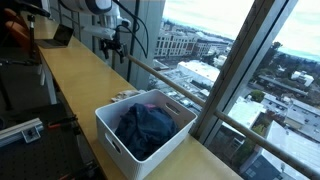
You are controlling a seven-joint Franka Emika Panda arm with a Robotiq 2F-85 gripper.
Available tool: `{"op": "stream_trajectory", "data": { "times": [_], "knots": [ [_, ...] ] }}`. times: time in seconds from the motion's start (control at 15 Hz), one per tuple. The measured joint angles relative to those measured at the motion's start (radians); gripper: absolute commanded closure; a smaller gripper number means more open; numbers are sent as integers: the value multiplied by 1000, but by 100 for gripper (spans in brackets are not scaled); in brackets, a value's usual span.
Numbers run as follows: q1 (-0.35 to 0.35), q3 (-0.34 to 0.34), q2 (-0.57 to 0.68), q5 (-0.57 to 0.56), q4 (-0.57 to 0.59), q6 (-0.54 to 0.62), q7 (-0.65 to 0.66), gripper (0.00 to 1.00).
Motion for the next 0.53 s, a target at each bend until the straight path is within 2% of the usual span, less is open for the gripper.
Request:
{"op": "stream_trajectory", "data": {
  "times": [0.27, 0.53],
  "knots": [
    [3, -33, 219, -123, 31, 100, -1, 0],
    [4, -96, 416, -206, 156, 127, -11, 0]
  ]
}}
